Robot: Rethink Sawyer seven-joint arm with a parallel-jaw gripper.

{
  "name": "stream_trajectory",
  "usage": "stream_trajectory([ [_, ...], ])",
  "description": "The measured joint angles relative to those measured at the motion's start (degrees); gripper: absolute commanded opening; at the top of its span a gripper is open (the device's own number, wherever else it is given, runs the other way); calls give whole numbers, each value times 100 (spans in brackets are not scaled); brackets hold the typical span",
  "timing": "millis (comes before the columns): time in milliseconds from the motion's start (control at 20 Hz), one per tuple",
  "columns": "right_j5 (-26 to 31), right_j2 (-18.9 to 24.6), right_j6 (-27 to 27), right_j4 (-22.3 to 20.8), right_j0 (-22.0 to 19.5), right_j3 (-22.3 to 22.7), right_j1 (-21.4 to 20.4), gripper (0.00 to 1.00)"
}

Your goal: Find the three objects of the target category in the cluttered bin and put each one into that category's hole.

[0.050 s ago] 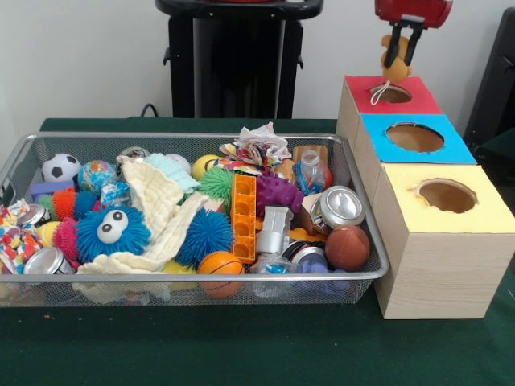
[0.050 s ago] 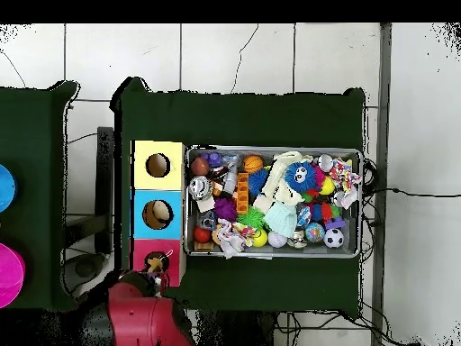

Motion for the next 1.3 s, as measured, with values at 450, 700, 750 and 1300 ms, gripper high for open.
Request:
stream_trajectory([
  [450,-87,315,0,111,-346,152,158,0],
  [700,-87,325,0,180,-256,152,147,0],
  [750,-87,328,0,191,-241,152,146,0],
  [1300,39,334,0,355,-193,138,145,0],
])
